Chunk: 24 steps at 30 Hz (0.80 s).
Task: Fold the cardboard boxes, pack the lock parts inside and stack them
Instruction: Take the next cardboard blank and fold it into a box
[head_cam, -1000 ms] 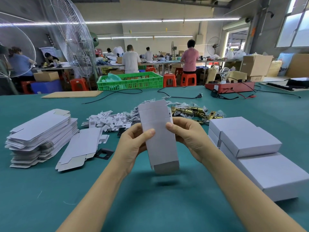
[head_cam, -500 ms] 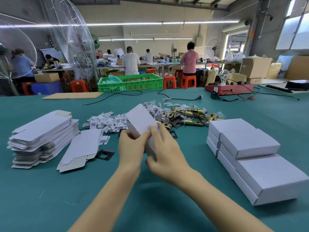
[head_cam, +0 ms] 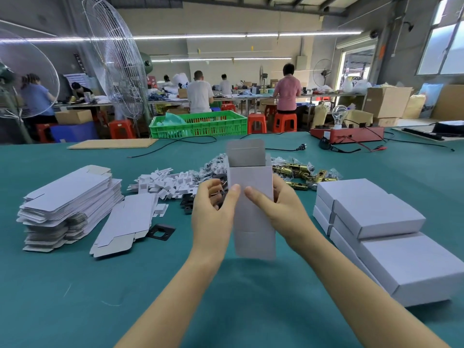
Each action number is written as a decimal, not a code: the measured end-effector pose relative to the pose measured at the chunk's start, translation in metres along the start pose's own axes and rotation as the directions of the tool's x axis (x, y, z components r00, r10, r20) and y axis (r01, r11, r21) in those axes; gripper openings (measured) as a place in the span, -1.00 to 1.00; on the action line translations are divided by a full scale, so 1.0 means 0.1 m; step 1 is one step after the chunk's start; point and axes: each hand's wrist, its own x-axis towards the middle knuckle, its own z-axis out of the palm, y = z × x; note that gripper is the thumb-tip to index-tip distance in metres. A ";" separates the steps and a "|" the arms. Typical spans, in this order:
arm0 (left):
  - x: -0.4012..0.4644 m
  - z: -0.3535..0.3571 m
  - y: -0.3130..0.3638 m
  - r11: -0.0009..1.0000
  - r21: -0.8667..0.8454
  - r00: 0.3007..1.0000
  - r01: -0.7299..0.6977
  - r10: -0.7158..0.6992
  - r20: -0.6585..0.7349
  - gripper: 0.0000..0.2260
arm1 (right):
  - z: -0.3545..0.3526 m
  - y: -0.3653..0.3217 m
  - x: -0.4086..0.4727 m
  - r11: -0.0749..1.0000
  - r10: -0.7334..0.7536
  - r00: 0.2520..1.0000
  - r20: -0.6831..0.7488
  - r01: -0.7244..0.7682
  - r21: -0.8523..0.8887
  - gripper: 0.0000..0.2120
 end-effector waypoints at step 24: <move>-0.11 0.08 -0.11 0.955 -0.277 0.956 0.109 -0.023 0.294 -0.70 | 0.15 0.09 -0.01 0.970 0.203 0.964 -0.173 -0.174 0.167 -0.64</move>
